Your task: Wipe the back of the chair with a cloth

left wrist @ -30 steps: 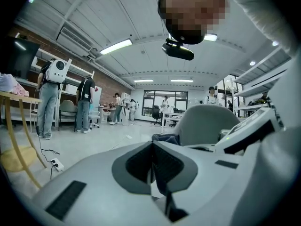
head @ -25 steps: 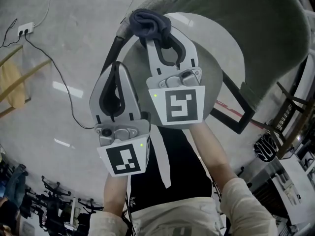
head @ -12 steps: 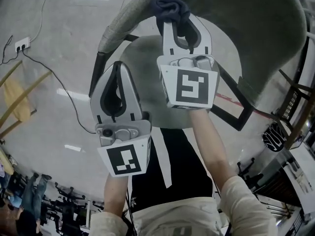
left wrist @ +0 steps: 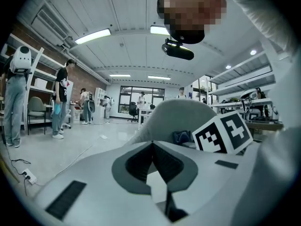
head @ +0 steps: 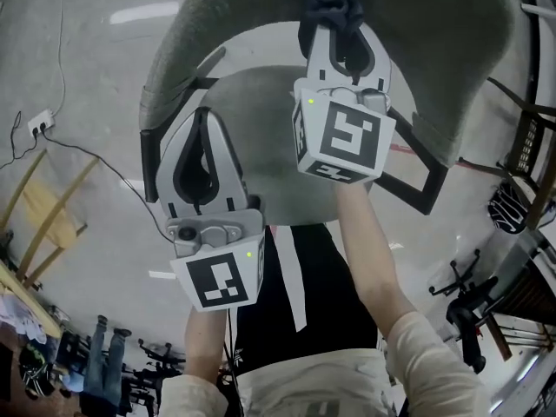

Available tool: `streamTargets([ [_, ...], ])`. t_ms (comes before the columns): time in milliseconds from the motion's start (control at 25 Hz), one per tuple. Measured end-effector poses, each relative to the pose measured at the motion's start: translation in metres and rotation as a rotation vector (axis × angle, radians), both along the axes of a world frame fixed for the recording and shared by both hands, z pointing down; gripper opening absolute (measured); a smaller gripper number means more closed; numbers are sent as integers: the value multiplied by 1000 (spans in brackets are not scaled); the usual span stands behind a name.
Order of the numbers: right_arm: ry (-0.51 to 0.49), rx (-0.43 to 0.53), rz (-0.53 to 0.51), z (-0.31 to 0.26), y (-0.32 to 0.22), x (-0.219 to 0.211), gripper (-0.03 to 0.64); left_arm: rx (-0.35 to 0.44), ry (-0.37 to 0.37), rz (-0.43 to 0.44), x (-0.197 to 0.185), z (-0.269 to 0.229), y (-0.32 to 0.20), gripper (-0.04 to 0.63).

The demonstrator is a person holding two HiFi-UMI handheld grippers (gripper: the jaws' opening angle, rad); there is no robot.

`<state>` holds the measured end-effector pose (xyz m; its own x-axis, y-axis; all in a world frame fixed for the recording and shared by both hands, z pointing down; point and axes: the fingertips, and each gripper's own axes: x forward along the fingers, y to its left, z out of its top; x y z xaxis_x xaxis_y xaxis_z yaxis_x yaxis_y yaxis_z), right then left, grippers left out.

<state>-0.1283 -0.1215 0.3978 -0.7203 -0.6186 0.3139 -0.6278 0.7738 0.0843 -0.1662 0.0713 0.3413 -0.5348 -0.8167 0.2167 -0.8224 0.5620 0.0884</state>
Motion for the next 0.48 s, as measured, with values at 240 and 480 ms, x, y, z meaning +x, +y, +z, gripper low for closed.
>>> streamTargets([
  [240, -11, 4, 216, -5, -35, 55, 60, 9, -7, 110, 14, -2, -28, 15],
  [480, -29, 8, 430, -11, -54, 119, 60, 3, -10, 261, 38, -5, -58, 15],
])
